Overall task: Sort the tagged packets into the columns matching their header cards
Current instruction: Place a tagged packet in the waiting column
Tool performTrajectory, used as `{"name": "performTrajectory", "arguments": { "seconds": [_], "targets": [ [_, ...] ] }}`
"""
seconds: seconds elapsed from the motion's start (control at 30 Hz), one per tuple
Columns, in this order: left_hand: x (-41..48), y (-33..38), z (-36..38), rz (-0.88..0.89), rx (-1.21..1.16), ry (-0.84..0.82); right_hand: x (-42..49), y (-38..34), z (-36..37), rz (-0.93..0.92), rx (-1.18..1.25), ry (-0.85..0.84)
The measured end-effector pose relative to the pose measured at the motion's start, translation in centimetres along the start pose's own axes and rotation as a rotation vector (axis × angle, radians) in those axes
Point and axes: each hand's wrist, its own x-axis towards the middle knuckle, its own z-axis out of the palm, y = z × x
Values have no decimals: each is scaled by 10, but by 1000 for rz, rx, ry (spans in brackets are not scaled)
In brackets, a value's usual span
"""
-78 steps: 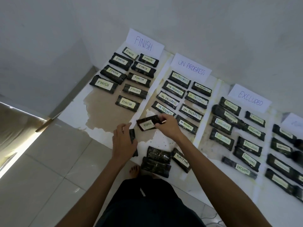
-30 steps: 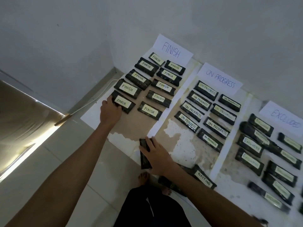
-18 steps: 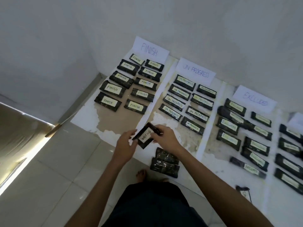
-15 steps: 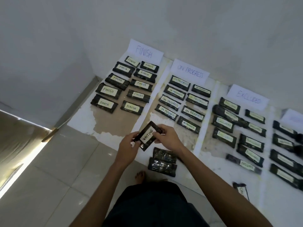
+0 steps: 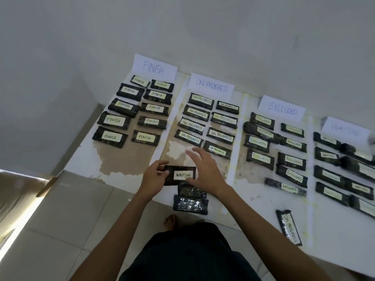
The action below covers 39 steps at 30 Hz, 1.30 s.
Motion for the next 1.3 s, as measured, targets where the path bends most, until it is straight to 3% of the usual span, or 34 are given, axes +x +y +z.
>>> {"name": "performTrajectory", "arguments": {
  "seconds": [0.1,0.53,0.7,0.83,1.1,1.3],
  "targets": [
    [6,10,11,6,39,-71,-10,12,-4,-125,-206,-72],
    [-7,55,101,122,201,-249,-81,78,-27,22,-262,34],
    [-20,64,155,522,631,-294,-123,127,-51,137,-262,62],
    [-29,72,208,660,770,-378,-164,174,-68,214,-246,79],
    [-56,88,321,669,789,-518,-243,271,-95,384,53,163],
    [-65,93,404,675,833,-588,-295,352,-113,420,17,156]
  ]
}}
